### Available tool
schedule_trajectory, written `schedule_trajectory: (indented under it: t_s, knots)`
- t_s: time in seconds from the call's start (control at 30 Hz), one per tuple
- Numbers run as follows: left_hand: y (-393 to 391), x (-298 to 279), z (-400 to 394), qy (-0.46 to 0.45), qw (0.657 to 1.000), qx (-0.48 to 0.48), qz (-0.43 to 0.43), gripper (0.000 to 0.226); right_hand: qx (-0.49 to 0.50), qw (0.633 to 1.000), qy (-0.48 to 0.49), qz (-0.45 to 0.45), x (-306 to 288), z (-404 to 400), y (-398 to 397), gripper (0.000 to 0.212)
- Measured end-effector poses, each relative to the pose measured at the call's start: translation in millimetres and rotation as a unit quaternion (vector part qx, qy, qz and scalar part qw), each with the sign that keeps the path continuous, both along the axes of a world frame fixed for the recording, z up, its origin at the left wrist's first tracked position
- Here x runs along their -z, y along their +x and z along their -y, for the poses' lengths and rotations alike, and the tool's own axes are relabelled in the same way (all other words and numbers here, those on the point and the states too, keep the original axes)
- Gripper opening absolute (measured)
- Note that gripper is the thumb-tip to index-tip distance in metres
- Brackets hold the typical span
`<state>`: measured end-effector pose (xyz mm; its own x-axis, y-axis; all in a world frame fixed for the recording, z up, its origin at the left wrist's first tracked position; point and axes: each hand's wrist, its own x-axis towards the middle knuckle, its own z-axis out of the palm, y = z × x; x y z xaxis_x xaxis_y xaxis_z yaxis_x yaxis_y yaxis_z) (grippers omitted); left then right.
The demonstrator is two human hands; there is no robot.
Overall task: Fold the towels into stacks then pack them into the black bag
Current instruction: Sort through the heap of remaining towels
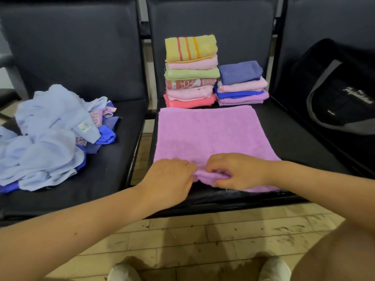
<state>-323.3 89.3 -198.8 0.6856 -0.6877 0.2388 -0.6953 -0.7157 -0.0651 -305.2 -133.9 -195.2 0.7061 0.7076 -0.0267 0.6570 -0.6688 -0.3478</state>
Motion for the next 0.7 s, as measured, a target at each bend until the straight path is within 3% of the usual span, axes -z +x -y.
schedule_trajectory:
  t_s: [0.2, 0.27, 0.37, 0.43, 0.57, 0.7]
  knots:
    - [43.1, -21.1, 12.1, -0.056, 0.994, -0.092, -0.006, 0.022, 0.134, 0.984, -0.120, -0.006, -13.1, 17.4, 11.9, 0.005]
    - [62.6, -27.0, 13.1, -0.059, 0.990, -0.125, -0.009, 0.024, 0.180, 0.976, -0.125, -0.016, -21.6, 26.3, 21.9, 0.018]
    - [87.2, -30.6, 12.6, -0.095, 0.984, -0.149, -0.022, 0.022, 0.234, 0.964, -0.124, -0.023, -37.7, 49.1, 37.8, 0.020]
    - [100.3, -30.7, 12.5, -0.131, 0.980, -0.146, -0.035, 0.021, 0.276, 0.955, -0.097, -0.040, -41.8, 67.8, 46.1, 0.032]
    - [115.5, -28.5, 18.7, -0.170, 0.976, -0.133, -0.031, 0.021, 0.348, 0.934, -0.056, -0.067, -38.1, 99.3, 56.9, 0.020]
    - [124.6, -23.7, 20.6, -0.168, 0.973, -0.155, -0.037, 0.019, 0.352, 0.929, 0.045, -0.104, -36.7, 117.0, 55.1, 0.026]
